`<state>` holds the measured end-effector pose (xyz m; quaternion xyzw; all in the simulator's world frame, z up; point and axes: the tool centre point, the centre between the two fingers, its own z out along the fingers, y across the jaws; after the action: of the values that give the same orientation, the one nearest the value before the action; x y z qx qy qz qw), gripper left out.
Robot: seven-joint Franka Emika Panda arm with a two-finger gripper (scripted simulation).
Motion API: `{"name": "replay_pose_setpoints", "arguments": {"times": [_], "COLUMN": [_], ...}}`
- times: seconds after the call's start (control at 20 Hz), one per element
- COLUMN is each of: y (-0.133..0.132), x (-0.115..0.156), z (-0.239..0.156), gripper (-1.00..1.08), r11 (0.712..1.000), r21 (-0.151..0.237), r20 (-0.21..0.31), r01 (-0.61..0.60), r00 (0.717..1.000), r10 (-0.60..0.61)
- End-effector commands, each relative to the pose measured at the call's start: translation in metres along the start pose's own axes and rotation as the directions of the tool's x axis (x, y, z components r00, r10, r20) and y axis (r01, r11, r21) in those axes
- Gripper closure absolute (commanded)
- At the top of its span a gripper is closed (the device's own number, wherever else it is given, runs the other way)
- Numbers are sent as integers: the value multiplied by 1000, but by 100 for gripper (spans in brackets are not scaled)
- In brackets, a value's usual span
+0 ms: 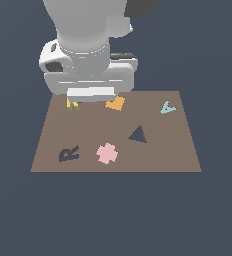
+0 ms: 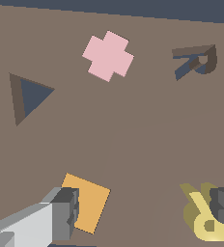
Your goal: Insert a designated object into the corresponding slot on a board.
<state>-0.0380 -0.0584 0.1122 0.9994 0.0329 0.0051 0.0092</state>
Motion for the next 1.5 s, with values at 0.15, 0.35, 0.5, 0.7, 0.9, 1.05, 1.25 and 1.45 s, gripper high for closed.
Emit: {"name": "replay_pose_setpoints", "arguments": {"times": [0.15,0.35,0.5,0.7,0.9,1.05,1.25,1.45], "y": [41,64,76,86,87,87,88,88], "x": [-30,-46,-53,-59,-60,-60,-60,-60], "z": [29,46,55,61,62,65,76,83], "gripper": [-92,-92,-92,-92,-92,-92,-92,-92], "r11": [1000,1000,1000,1000,1000,1000,1000,1000], "r21": [8,13,16,18,18,18,19,19], "r20": [4,6,8,8,10,10,9,9], "r01": [10,17,20,22,21,21,22,23], "r00": [1000,1000,1000,1000,1000,1000,1000,1000], "r10": [-10,-17,-20,-22,-21,-21,-23,-23]}}
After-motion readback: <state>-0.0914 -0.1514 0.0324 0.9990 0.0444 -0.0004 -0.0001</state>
